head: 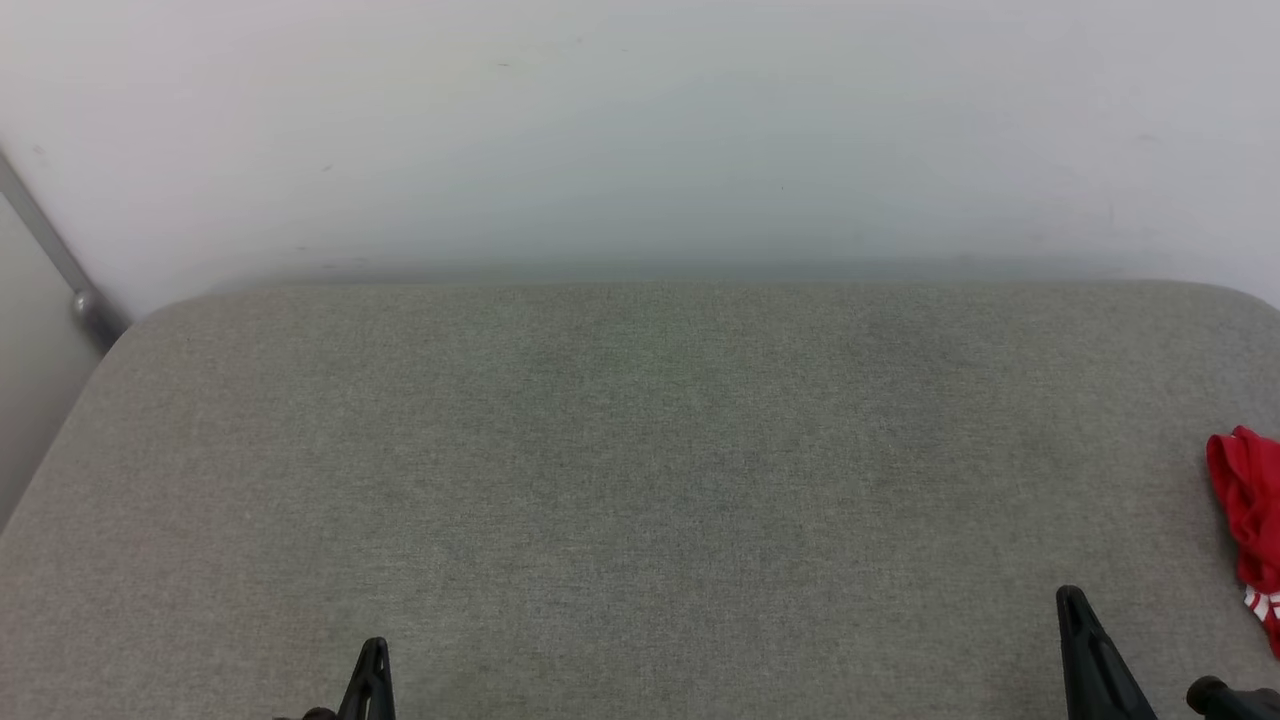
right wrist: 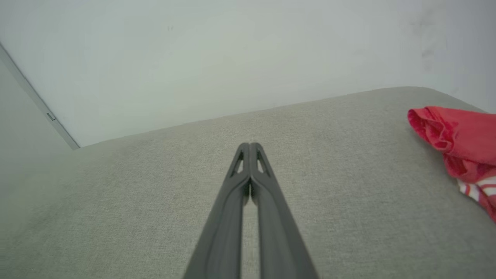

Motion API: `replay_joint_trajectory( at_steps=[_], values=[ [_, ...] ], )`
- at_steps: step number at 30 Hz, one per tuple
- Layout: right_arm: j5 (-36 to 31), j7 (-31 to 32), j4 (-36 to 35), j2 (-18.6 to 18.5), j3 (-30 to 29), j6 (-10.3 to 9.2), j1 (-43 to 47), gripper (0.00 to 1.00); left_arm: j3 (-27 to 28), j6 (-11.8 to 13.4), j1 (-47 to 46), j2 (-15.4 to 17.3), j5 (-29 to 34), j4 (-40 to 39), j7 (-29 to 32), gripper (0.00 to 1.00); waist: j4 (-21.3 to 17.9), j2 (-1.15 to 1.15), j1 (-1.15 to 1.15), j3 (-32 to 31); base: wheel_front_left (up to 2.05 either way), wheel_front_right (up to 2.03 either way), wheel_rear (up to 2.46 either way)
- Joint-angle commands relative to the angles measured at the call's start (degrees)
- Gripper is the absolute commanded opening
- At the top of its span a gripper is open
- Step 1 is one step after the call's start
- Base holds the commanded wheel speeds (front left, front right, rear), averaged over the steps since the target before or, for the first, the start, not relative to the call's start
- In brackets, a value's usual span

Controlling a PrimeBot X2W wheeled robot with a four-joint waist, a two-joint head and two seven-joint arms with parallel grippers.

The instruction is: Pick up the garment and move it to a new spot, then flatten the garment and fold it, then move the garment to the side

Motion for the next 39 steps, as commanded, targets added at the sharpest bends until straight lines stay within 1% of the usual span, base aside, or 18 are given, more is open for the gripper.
replay_joint_trajectory(
  at_steps=[1, 19, 39],
  values=[
    [3.1, 0.4, -0.5, -0.4, 0.1, 0.00, -1.5, 0.00, 0.3, -0.5, -1.6, 0.3, -3.1, -0.6, 0.4, 0.00, 0.0, 0.00, 0.00, 0.0, 0.00, 0.00, 0.00],
    [22.2, 4.1, 2.5, -1.3, 0.4, -0.01, -5.9, 0.00, 1.6, -3.6, -5.9, 0.9, -23.5, 1.6, 4.4, 0.00, -0.2, 0.00, 0.00, 0.5, 0.00, 0.00, 0.00],
    [38.9, 7.8, 5.0, -1.7, 0.1, -0.02, -9.8, 0.00, 3.2, -6.2, -9.6, 1.2, -41.5, 3.0, 8.3, 0.00, -0.4, 0.00, 0.00, 1.1, 0.00, 0.00, 0.00]
  ],
)
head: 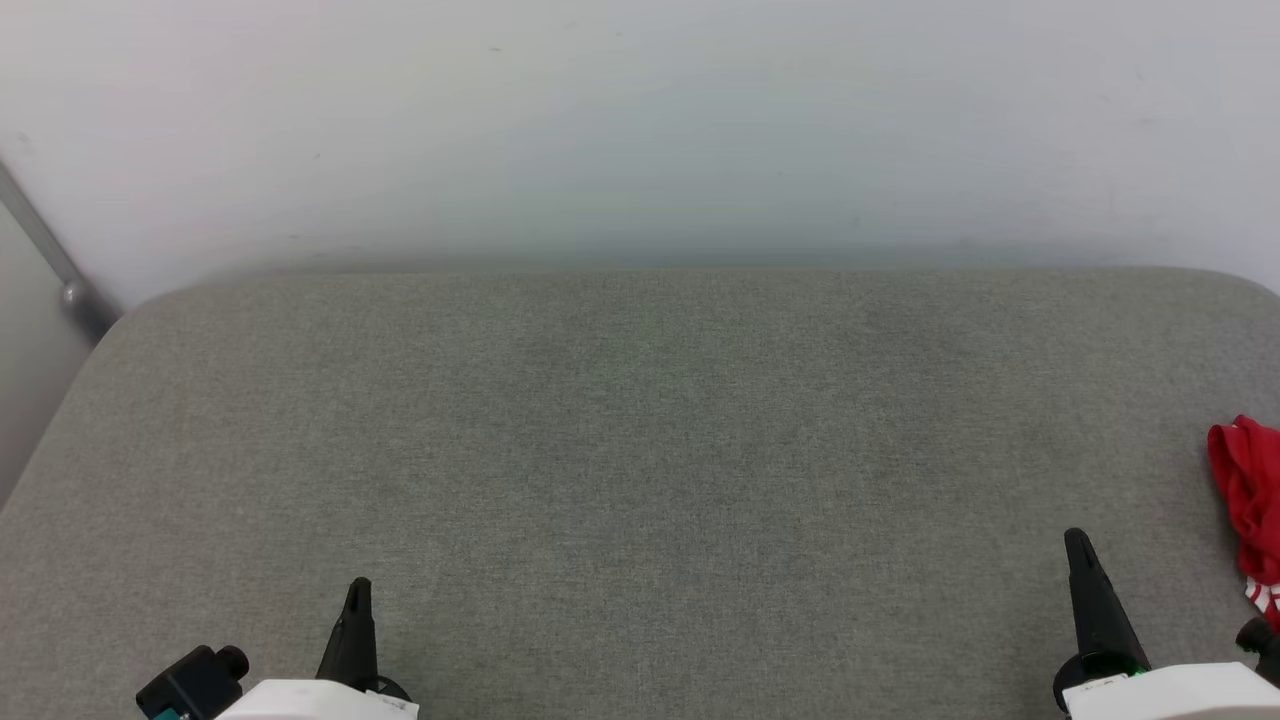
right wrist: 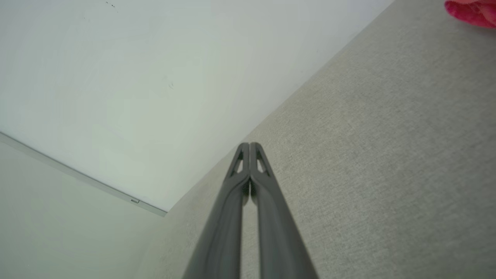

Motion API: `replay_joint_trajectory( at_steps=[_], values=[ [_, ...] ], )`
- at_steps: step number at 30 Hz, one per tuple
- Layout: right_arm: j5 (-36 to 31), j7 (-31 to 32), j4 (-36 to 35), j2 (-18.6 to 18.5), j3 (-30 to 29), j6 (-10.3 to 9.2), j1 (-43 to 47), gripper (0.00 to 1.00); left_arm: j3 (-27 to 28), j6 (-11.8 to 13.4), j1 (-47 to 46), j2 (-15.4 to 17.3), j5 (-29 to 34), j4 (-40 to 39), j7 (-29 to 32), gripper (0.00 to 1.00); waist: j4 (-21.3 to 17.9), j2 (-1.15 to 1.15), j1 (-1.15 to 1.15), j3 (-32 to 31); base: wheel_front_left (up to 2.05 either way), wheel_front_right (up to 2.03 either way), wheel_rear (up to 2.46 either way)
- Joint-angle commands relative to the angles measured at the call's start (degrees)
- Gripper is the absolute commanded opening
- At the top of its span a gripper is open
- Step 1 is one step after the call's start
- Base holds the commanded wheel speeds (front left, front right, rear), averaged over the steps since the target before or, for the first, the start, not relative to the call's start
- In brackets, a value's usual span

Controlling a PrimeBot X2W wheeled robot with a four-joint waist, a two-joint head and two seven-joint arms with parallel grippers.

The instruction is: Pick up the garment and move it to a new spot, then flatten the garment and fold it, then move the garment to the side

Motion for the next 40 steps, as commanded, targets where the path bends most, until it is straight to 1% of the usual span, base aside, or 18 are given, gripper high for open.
replay_joint_trajectory(
  at_steps=[1, 17, 32, 40],
  values=[
    [2.3, 0.5, -0.3, -0.6, -0.1, -0.01, -1.9, 0.00, 0.4, -0.5, -1.6, 0.4, -2.4, -0.4, 0.5, 0.00, 0.0, 0.00, 0.00, 0.1, 0.00, 0.00, 0.00],
    [13.7, 3.3, 1.6, -0.7, -0.5, -0.01, -4.6, 0.00, 1.8, -2.3, -4.4, 0.4, -14.8, 0.7, 3.3, 0.00, -0.2, 0.00, 0.00, 0.5, 0.00, 0.00, 0.00],
    [22.3, 5.5, 3.0, -0.6, -1.0, -0.02, -6.7, 0.00, 2.8, -3.8, -6.3, 0.3, -24.1, 1.7, 5.6, 0.00, -0.4, 0.00, 0.00, 0.9, 0.00, 0.00, 0.00],
    [25.9, 6.5, 3.6, -0.6, -1.2, -0.02, -7.5, 0.00, 3.3, -4.4, -7.0, 0.3, -28.1, 2.1, 6.6, 0.00, -0.5, 0.00, 0.00, 1.1, 0.00, 0.00, 0.00]
  ],
)
